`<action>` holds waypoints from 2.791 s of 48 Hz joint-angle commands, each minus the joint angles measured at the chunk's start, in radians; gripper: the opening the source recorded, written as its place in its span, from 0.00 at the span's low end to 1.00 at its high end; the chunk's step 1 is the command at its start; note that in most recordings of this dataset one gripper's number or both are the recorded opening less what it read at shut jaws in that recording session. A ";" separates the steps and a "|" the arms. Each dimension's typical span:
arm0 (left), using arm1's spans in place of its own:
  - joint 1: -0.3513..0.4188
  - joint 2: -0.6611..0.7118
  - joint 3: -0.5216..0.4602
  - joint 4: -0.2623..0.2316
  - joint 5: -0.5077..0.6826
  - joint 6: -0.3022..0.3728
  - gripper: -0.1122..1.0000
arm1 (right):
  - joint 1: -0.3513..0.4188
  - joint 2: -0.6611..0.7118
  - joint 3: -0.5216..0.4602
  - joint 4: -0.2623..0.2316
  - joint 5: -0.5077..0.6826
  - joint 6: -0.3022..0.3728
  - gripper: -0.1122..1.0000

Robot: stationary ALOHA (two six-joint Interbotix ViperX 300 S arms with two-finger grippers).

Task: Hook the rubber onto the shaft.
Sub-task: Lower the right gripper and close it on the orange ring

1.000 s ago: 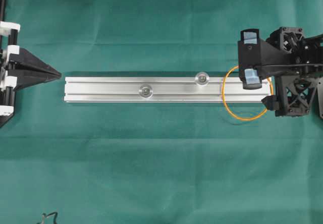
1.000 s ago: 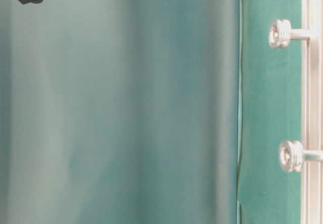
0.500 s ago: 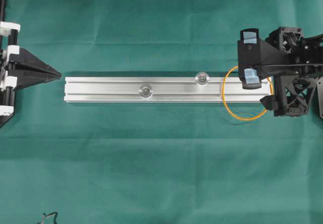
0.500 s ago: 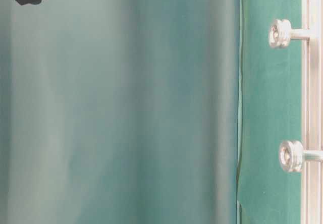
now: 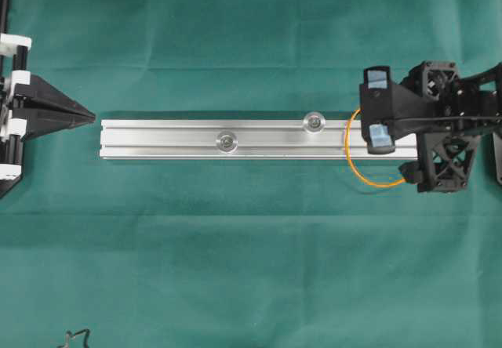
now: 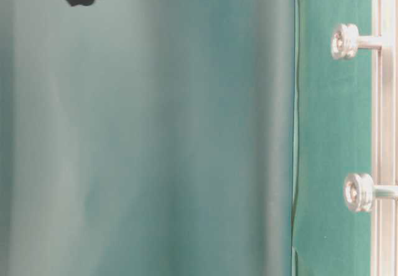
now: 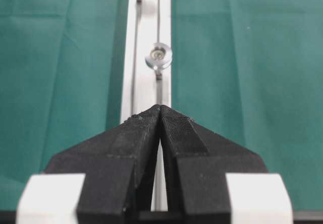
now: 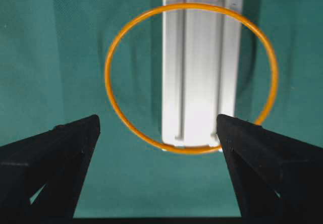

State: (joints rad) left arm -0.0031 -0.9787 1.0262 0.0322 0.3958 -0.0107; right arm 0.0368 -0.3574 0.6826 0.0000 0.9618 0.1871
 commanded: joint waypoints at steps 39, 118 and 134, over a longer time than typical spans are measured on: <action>-0.002 0.008 -0.032 0.003 -0.003 -0.002 0.10 | 0.094 0.152 0.137 0.054 -0.318 0.003 0.99; -0.002 0.008 -0.032 0.002 -0.002 -0.002 0.10 | 0.098 0.225 0.167 0.048 -0.408 0.075 0.81; -0.002 0.008 -0.032 0.003 -0.002 -0.002 0.10 | 0.098 0.225 0.169 0.038 -0.411 0.075 0.16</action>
State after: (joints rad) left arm -0.0031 -0.9787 1.0247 0.0322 0.3988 -0.0123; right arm 0.1335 -0.1243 0.8590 0.0414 0.5568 0.2608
